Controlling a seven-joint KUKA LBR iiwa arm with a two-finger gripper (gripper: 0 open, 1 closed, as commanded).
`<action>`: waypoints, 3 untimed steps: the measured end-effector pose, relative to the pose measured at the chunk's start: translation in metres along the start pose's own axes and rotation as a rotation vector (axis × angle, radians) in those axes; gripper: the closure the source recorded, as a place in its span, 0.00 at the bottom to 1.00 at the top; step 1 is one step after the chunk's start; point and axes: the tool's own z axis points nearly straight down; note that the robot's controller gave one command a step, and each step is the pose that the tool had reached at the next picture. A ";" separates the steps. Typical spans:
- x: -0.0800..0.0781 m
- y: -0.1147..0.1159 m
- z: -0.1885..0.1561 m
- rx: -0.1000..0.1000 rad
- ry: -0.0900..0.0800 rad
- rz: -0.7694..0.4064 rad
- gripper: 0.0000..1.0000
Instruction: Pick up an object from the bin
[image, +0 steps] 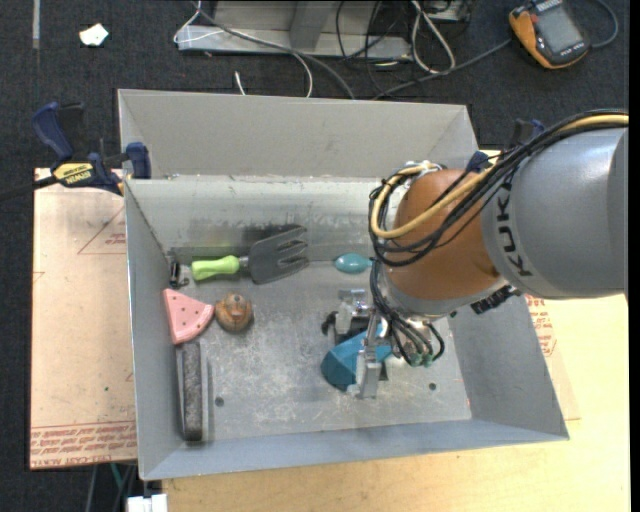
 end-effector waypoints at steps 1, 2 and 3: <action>-0.002 0.000 -0.004 0.000 -0.007 0.001 0.00; -0.005 -0.014 0.034 0.000 -0.007 -0.100 0.00; -0.003 -0.024 0.048 -0.001 -0.008 -0.210 0.00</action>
Offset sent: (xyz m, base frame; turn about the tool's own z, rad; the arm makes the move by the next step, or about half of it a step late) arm 0.0052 -0.0199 -0.0508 -0.1408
